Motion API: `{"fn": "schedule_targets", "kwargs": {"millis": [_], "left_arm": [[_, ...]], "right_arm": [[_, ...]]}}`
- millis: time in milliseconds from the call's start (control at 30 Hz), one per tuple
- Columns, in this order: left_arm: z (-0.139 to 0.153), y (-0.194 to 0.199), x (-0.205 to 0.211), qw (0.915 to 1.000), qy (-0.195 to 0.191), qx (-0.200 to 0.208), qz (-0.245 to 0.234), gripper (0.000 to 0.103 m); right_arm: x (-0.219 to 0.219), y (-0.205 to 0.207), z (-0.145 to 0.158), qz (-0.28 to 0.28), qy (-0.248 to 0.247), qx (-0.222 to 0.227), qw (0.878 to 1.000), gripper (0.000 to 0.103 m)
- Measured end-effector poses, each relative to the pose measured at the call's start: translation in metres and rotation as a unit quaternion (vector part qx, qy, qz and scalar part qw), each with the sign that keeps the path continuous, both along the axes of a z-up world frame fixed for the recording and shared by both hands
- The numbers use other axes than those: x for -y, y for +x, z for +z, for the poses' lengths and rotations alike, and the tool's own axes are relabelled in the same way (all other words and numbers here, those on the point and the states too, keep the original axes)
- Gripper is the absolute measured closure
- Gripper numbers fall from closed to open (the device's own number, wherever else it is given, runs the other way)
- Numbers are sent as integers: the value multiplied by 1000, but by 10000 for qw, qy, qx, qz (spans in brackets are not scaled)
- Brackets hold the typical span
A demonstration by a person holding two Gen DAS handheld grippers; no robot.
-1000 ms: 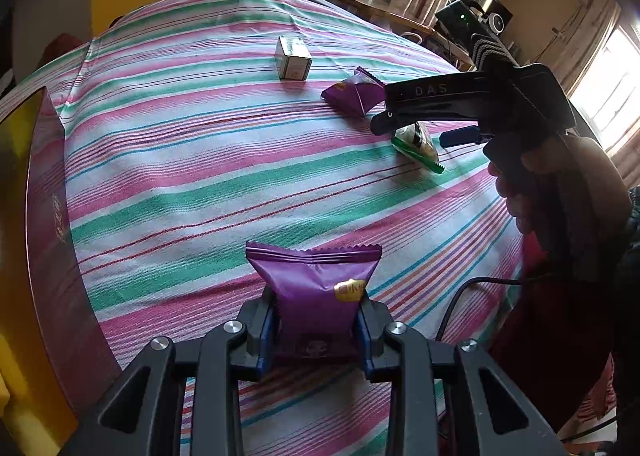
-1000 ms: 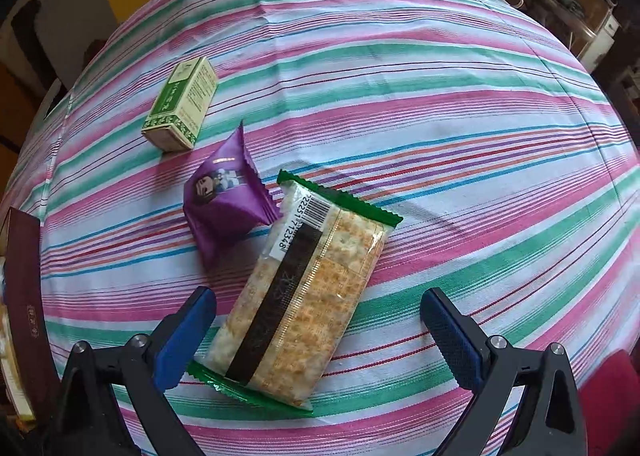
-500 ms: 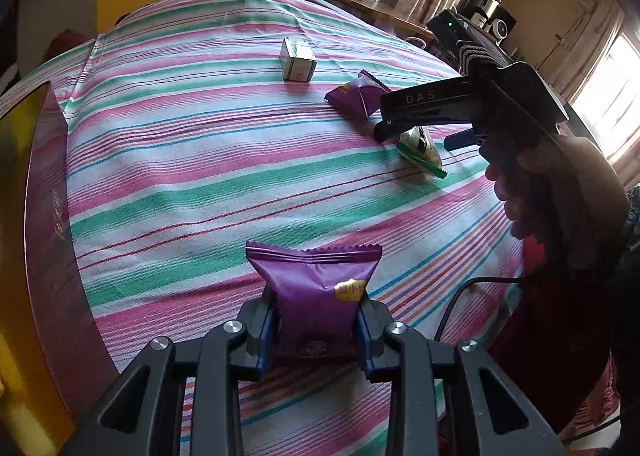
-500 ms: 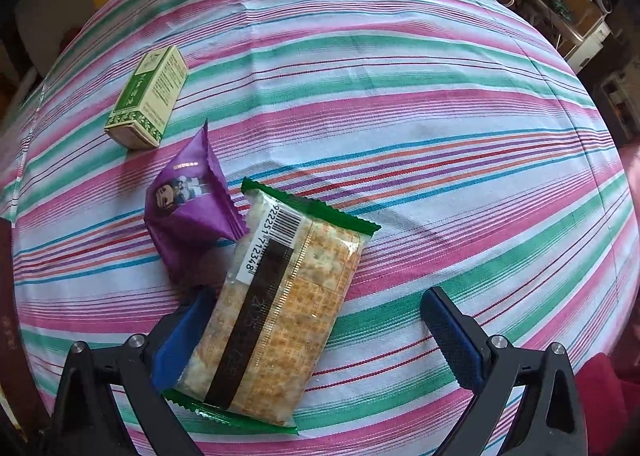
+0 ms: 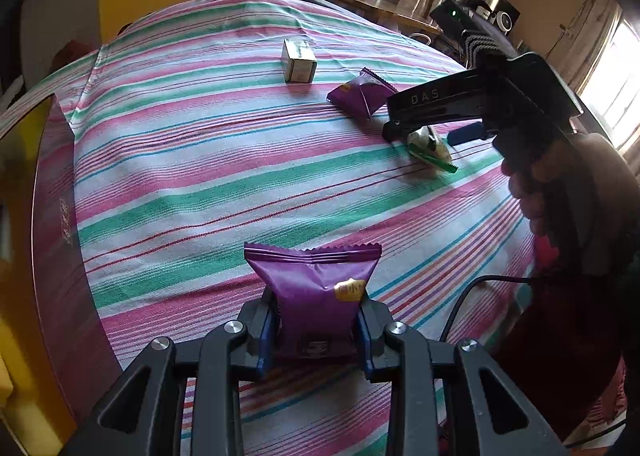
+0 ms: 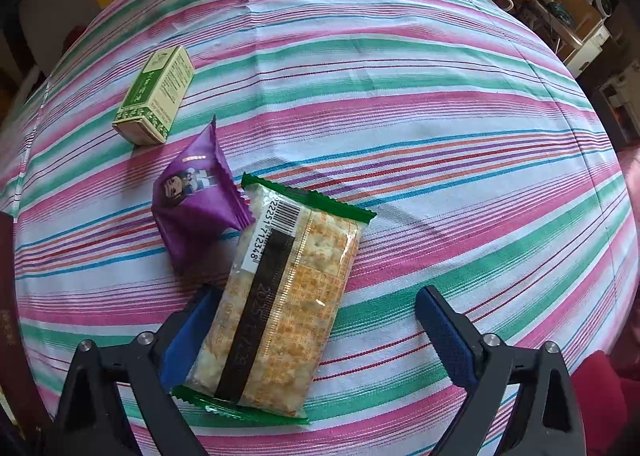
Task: Organize objects
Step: 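Hold the purple packet in the left tool while the right tool grasps the cracker packet, then carry the purple packet into the tray with the left tool and open it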
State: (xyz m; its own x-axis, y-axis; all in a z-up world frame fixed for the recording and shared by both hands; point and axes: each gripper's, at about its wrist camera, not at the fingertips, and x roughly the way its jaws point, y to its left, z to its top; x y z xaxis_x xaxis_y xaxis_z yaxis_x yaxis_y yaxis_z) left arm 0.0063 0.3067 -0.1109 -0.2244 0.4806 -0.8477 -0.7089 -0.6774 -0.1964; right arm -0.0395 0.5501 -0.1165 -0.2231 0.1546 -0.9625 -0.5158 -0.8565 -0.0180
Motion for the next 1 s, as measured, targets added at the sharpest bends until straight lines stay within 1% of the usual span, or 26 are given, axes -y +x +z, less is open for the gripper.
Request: {"fn": "schedule_targets", "kwargs": {"millis": [33,67,100,133,300,333,567,700,767,833,867,900,1000], "left_arm": [[0,0,0,10000,-16,-16,-5,72],[0,0,-1,10000,-31,-29,-4,72],[0,0,-1,10000,-46,-46,-3,72],[0,1,-1,10000,-58,-64,-6,72],[1,3,-2,9998,-136,-171,-35,72],[1,4,-2,9997,-147,-187,-42,72],[1,7,-3,9992,-238,-313,-79,72],[3,10,-1,9990,-254,-373,-71,73],[5,12,1,9992,-183,-330,-89,74],[9,15,2,9991,-149,-370,-139,74],[11,16,2,9991,-125,-384,-148,74],[14,17,4,9991,-84,-386,-158,74],[32,21,11,9988,134,-436,-163,74]], "right_arm": [[3,2,4,25,47,-58,10000,29],[6,4,7,32,91,-121,9999,39],[8,5,9,34,120,-161,9998,55],[8,6,10,27,164,-160,9997,60],[6,9,7,40,37,-186,9998,58],[2,13,3,27,14,-209,9998,58],[3,14,1,48,10,-255,9997,55],[7,15,2,108,121,-252,9996,55],[14,16,5,149,179,-240,9994,55],[18,16,6,187,231,-230,9993,55],[20,15,1,204,253,-226,9992,55],[23,16,-4,222,273,-224,9991,55],[28,18,-6,271,327,-224,9988,56]]}}
